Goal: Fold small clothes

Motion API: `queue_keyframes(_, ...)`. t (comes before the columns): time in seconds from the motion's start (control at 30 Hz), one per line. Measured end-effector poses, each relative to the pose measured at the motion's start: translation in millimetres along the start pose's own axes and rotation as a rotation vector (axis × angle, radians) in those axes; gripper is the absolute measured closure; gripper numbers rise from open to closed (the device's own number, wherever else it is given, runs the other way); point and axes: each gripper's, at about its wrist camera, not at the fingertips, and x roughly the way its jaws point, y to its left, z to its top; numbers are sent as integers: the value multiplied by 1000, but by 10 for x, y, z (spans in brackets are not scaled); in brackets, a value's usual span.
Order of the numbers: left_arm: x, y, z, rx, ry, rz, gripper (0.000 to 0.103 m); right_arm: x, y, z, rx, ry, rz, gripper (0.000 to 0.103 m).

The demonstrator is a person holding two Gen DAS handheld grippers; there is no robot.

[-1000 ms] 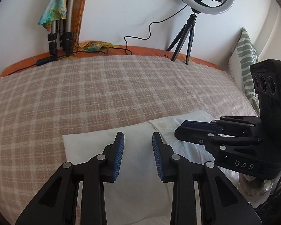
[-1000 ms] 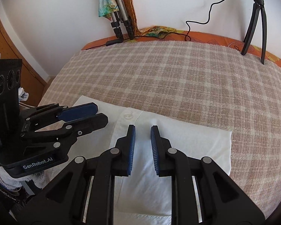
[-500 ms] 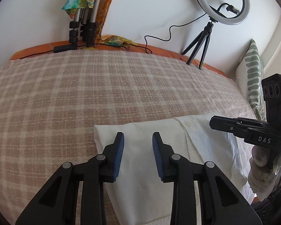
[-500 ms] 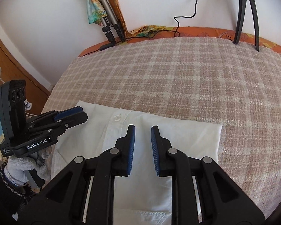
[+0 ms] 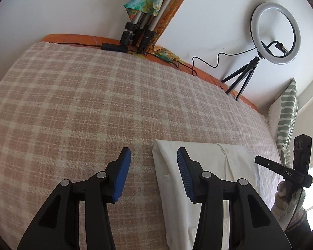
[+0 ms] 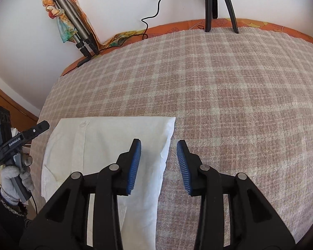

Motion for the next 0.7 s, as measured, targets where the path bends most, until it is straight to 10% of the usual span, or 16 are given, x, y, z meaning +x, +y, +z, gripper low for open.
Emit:
queue_keyframes(0.17, -184, 50, -117, -107, 20, -113, 58, -237, 119, -219, -64, -15, -108, 46)
queue_keyframes(0.7, 11, -111, -411, -58, 141, -115, 57, -327, 475, -550, -227, -38, -235, 34)
